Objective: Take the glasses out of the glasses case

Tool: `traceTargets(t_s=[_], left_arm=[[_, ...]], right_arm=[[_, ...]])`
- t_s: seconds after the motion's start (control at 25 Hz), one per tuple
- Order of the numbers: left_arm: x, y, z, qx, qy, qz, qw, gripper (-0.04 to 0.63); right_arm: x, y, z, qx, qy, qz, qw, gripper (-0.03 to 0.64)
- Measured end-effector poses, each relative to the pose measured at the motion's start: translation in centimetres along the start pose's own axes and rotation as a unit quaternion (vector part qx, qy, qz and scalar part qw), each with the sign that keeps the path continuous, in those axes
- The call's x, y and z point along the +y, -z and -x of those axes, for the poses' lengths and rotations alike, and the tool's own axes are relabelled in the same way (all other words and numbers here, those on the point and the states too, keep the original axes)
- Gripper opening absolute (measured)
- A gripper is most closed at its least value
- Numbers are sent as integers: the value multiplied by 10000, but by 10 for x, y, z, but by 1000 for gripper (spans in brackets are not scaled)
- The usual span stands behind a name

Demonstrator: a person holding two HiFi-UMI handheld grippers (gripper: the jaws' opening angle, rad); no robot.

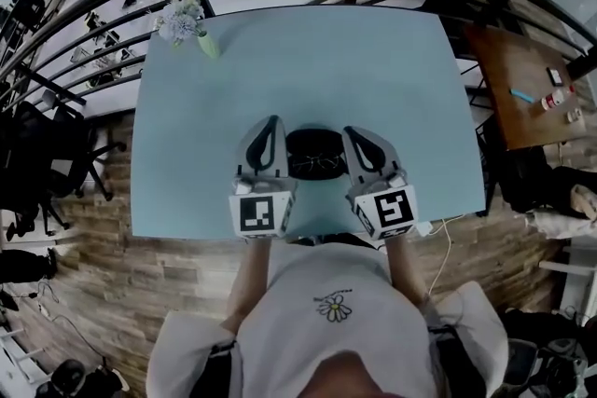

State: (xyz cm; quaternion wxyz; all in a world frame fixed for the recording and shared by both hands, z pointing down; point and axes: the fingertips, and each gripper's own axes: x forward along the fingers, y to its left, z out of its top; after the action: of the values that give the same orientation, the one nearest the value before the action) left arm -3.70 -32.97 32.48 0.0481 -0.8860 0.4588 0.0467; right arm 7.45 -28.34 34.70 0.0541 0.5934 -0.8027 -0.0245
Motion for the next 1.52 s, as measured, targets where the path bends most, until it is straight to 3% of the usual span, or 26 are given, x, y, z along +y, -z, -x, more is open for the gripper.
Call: traceTargets(t_s=[0.4,0.52,0.6,0.76,0.88,1.0,1.2,1.4,1.52], left_arm=[[-8,7,-11,0,368,-269,9990,18],[-15,14,-21,166,899,-448,9948,48],[-25,27,-29,447,1595,-599,9844,80],[-48,75,-43,1233,2980,-913,9421,172],[-59,114,-46,1884,3504,-958,9125,198],[-71,150,-41,2476,4018,-1120,8745,202],[-82,204,-27,3363,4707,-1408,8034,206],[-90,242,-14,3924,5114,-1421,7512,207],[-93,265,-3,4226,5359,-1711,7106,209]], right_arm=[[-9,11,0,115,-54,-75,9999,9],[-11,14,0,159,-93,-51,9998,9],[-13,18,0,214,-92,-58,9997,9],[-16,28,3,385,-77,-127,9992,9],[-14,39,6,528,-85,-177,9984,9],[-13,45,7,597,-103,-158,9980,9],[-19,59,12,787,-15,-222,9967,9],[-17,75,19,990,99,-443,9941,9],[-14,79,21,1006,48,-385,9942,9]])
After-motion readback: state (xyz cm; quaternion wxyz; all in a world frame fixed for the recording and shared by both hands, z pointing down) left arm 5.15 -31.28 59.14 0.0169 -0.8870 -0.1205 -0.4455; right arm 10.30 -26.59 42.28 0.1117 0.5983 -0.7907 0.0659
